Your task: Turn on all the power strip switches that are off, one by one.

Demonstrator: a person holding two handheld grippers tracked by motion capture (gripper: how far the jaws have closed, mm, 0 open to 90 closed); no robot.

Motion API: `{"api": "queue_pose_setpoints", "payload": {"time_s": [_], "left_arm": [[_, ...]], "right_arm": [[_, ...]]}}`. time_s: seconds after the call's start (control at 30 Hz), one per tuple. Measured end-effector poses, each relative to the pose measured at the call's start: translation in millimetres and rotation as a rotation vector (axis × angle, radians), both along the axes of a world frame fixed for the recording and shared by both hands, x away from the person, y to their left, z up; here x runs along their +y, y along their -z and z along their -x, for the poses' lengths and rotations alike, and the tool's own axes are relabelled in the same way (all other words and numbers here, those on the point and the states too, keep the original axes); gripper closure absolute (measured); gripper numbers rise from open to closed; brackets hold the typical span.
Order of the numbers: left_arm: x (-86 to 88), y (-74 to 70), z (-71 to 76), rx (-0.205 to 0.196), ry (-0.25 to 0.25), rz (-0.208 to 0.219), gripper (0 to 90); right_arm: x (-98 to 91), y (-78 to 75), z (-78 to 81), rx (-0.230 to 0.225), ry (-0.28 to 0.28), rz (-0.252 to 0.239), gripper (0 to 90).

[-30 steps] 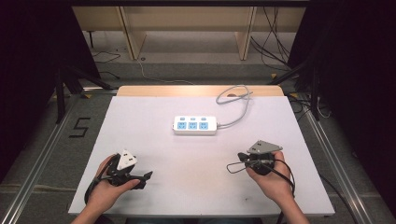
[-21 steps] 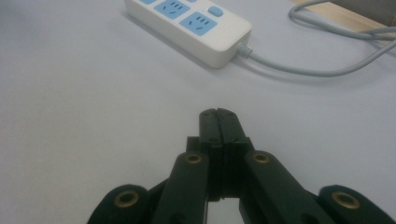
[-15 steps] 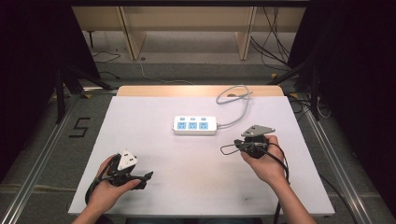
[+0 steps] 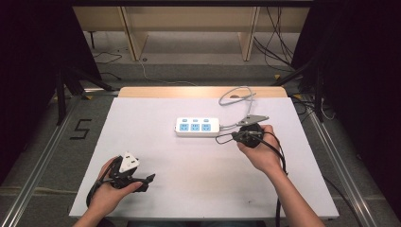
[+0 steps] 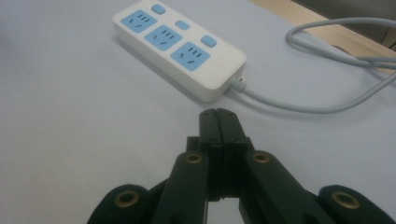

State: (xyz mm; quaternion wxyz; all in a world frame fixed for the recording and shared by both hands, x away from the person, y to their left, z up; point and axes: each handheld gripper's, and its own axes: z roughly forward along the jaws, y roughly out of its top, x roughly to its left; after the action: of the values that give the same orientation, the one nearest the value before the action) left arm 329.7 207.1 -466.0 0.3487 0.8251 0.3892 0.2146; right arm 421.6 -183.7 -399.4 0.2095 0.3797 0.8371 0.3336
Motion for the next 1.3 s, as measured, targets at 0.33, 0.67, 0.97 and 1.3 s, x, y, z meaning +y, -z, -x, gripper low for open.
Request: {"api": "queue_pose_setpoints", "payload": {"time_s": [0.33, 0.67, 0.97, 1.3], "left_arm": [[-0.2, 0.2, -0.1, 0.001, 0.002, -0.002, 16.5], [-0.6, 0.4, 0.0, 0.001, 0.003, -0.001, 16.5], [-0.8, 0.3, 0.1, 0.001, 0.004, -0.002, 16.5], [-0.9, 0.4, -0.1, 0.002, 0.008, -0.006, 16.5]], "right_arm": [[9.7, -4.9, -12.6, 0.021, -0.004, 0.021, 90.0], [18.7, -5.7, -21.8, 0.039, -0.006, 0.034, 90.0], [25.0, -8.3, -31.5, 0.044, -0.009, 0.039, 90.0], [32.4, -10.7, -38.3, 0.046, -0.015, 0.044, 90.0]]}}
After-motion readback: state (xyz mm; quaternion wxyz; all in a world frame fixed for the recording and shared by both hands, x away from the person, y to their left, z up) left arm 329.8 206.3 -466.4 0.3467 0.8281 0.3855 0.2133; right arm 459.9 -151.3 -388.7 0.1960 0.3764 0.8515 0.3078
